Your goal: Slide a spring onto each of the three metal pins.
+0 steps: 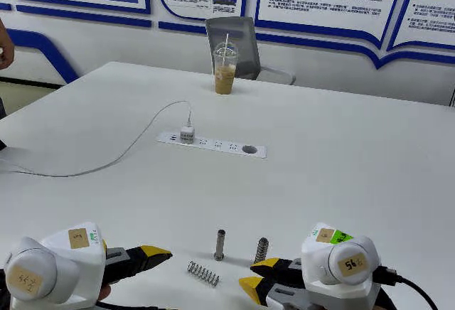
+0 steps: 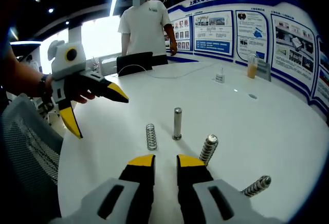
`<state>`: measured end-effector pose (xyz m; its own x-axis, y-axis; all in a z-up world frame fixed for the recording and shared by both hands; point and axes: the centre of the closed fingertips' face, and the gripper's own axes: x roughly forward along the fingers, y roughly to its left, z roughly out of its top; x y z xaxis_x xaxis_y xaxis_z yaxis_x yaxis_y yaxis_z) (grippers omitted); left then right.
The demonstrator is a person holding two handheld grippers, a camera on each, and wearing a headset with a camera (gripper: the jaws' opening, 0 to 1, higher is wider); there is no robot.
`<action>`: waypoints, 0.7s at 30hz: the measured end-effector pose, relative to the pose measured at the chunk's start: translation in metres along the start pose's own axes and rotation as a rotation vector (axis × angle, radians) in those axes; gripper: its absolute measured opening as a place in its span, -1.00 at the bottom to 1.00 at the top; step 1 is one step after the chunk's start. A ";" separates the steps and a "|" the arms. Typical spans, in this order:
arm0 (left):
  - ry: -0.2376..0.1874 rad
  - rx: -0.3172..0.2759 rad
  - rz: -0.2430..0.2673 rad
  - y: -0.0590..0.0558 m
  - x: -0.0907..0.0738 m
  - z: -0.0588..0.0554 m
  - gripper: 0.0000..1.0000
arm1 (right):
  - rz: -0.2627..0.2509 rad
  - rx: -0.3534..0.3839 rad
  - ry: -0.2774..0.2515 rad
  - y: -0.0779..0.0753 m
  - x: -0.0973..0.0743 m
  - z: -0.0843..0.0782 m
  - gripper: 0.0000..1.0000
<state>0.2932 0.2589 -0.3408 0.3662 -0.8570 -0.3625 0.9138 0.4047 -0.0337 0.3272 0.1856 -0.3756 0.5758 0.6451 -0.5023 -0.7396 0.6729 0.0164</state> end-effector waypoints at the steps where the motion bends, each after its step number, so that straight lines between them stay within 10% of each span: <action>1: 0.000 -0.001 0.001 0.000 0.000 0.000 0.25 | 0.008 -0.002 0.001 0.003 0.002 0.001 -0.65; 21: 0.006 -0.007 0.007 0.003 -0.001 -0.002 0.25 | 0.075 -0.028 0.025 0.023 0.037 0.003 -0.64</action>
<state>0.2956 0.2619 -0.3427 0.3720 -0.8522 -0.3679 0.9099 0.4132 -0.0373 0.3326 0.2266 -0.3915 0.5102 0.6839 -0.5216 -0.7898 0.6126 0.0307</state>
